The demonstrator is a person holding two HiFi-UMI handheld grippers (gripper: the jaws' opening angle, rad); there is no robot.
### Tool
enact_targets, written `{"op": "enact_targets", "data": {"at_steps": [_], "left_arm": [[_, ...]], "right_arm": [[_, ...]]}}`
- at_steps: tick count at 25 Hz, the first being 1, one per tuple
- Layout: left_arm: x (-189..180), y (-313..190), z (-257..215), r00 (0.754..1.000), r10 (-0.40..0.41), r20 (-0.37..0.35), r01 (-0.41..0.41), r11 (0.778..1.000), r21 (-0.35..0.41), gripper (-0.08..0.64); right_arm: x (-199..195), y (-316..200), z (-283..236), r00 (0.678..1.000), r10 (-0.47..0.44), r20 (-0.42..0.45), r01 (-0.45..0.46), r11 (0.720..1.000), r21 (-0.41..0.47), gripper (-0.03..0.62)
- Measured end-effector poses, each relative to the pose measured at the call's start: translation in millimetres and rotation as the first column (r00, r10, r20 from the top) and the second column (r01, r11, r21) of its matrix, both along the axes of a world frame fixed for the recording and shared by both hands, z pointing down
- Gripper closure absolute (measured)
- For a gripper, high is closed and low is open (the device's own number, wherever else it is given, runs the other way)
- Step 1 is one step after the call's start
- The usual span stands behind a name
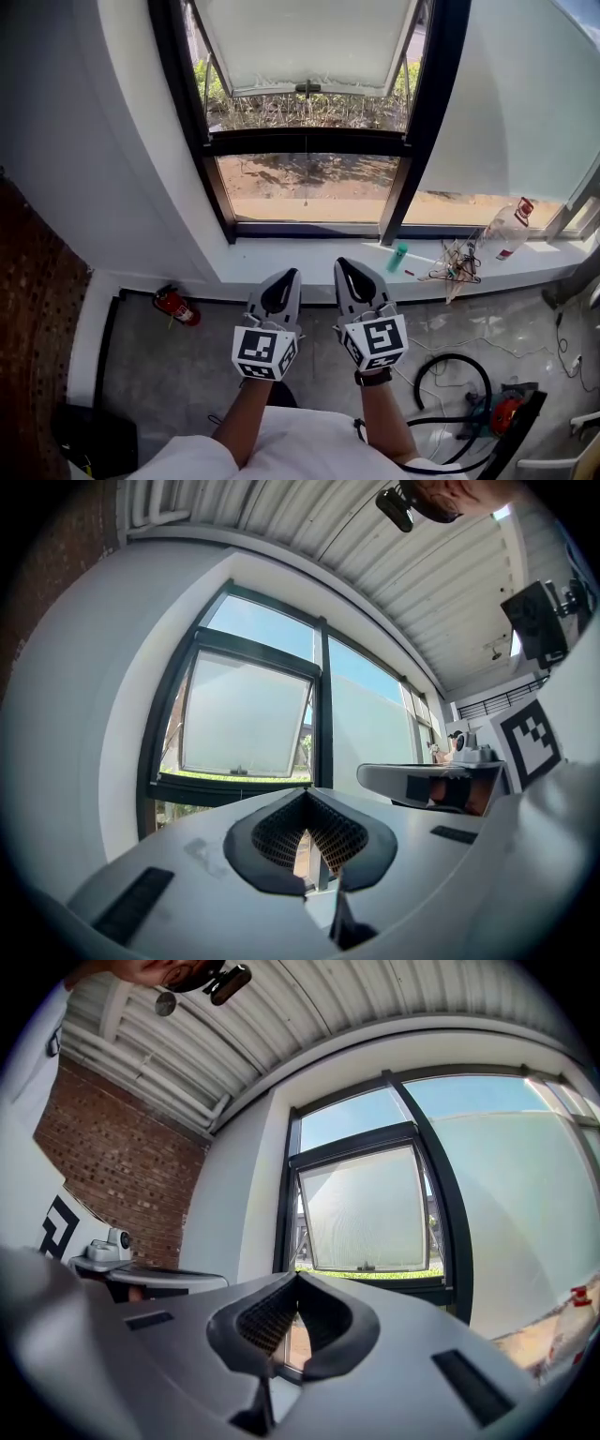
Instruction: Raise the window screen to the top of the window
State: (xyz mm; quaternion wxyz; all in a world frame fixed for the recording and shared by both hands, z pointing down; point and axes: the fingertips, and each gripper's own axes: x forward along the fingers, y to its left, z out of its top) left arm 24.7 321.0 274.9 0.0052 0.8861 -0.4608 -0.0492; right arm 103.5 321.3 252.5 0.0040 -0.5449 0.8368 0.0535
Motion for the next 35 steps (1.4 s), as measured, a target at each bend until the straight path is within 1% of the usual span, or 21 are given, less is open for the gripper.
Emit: {"op": "enact_targets", "data": {"at_steps": [3,6,9,13,14,16,18,19,22,23,25,28,30,35], "left_arm": [[-8,-21,18,1.000,-0.024,0.008,0.024,0.999,-0.027,0.560],[-19,-61,34,0.999,-0.042,-0.020,0.041,0.998,-0.050,0.560],[-23,-127,38,0.998,-0.038,-0.041,0.036,0.998,-0.049,0.560],[-22,-226,19,1.000,-0.003,-0.021,0.003,1.000,-0.025,0.560],[-25,-248,10,1.000,0.006,-0.011,-0.006,1.000,-0.010,0.560],[-36,-291,-7,1.000,0.019,0.004,-0.019,1.000,0.019,0.560],[-47,-332,-18,1.000,0.025,-0.003,-0.025,0.999,0.030,0.560],[-51,-350,-20,1.000,0.028,-0.010,-0.028,0.999,0.028,0.560],[-60,-395,-10,0.999,0.032,-0.033,-0.032,0.999,-0.005,0.560],[-61,-409,-5,0.999,0.033,-0.043,-0.034,0.999,-0.024,0.560],[-55,-431,7,0.998,0.038,-0.051,-0.041,0.998,-0.054,0.560],[-41,-455,15,0.999,0.031,-0.044,-0.033,0.998,-0.058,0.560],[-32,-473,16,0.998,0.018,-0.052,-0.021,0.998,-0.064,0.560],[-8,-504,24,0.999,-0.008,-0.045,0.004,0.995,-0.095,0.560]], "right_arm": [[-5,-26,18,1.000,-0.021,0.002,0.021,0.999,-0.026,0.604],[2,-65,39,1.000,0.009,0.002,-0.009,0.998,-0.062,0.604],[5,-118,51,0.999,0.022,-0.032,-0.025,0.997,-0.075,0.604],[-3,-209,49,0.990,0.012,-0.139,-0.023,0.997,-0.072,0.604],[-6,-231,42,0.989,0.021,-0.144,-0.031,0.997,-0.067,0.604],[-13,-277,27,0.992,0.056,-0.115,-0.062,0.997,-0.051,0.604],[-20,-321,17,0.992,0.082,-0.096,-0.086,0.995,-0.042,0.604],[-26,-341,14,0.990,0.082,-0.116,-0.086,0.996,-0.035,0.604],[-47,-385,18,0.974,0.068,-0.215,-0.072,0.997,-0.012,0.604],[-49,-397,23,0.974,0.063,-0.218,-0.070,0.997,-0.022,0.604],[-42,-420,35,0.982,0.064,-0.178,-0.077,0.995,-0.066,0.604],[-13,-451,54,0.987,0.098,-0.123,-0.115,0.985,-0.132,0.604],[5,-472,58,0.988,0.105,-0.109,-0.121,0.981,-0.152,0.604],[28,-510,68,0.993,0.062,-0.105,-0.081,0.979,-0.189,0.604]]}}
